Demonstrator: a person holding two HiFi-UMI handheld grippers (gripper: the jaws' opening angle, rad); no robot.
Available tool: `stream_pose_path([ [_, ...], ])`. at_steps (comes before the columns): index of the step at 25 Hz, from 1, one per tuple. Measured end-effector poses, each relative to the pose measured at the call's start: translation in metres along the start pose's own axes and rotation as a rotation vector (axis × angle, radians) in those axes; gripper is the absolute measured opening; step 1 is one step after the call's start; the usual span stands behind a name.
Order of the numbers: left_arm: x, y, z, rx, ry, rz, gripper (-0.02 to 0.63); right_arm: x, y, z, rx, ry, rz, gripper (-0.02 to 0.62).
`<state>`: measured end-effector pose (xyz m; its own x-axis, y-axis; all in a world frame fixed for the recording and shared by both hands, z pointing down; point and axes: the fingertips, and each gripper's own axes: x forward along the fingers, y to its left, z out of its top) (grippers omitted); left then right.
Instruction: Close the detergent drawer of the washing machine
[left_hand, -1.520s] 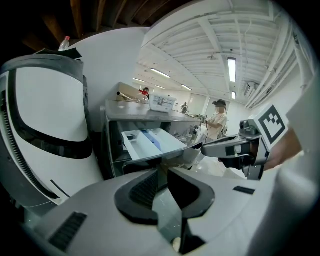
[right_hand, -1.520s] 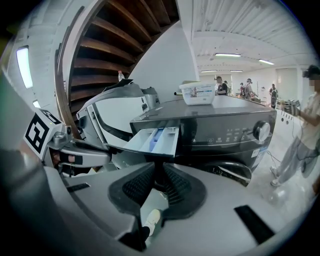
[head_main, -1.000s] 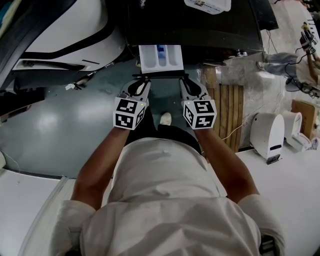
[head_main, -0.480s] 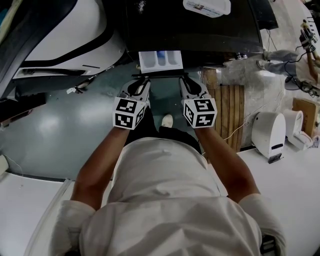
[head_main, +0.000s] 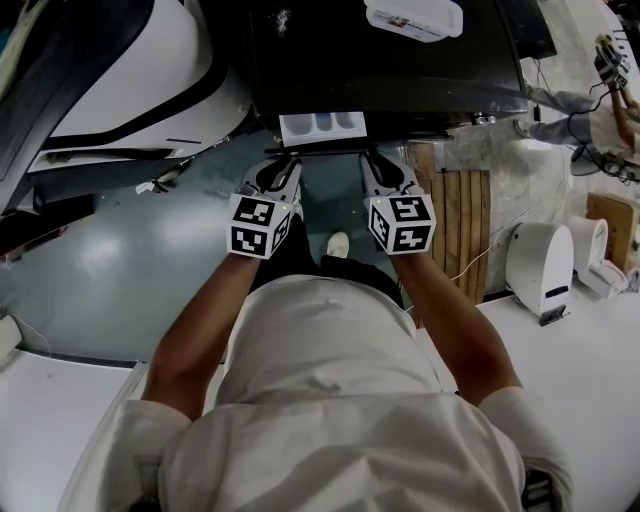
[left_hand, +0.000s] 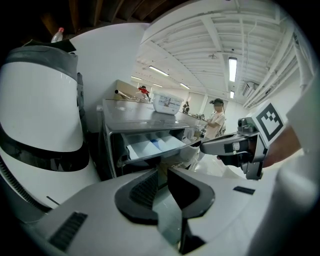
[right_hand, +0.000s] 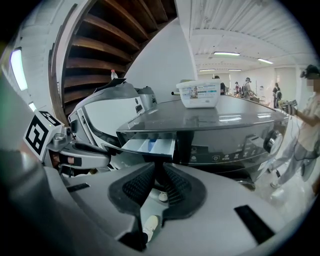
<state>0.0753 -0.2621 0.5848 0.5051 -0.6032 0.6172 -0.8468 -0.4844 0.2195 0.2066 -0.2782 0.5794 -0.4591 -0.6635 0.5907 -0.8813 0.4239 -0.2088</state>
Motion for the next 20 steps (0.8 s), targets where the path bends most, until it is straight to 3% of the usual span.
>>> stream_pose_path([
  [20, 0.019, 0.021, 0.017, 0.011, 0.019, -0.014, 0.052, 0.024, -0.009, 0.022, 0.012, -0.001, -0.017, 0.055],
])
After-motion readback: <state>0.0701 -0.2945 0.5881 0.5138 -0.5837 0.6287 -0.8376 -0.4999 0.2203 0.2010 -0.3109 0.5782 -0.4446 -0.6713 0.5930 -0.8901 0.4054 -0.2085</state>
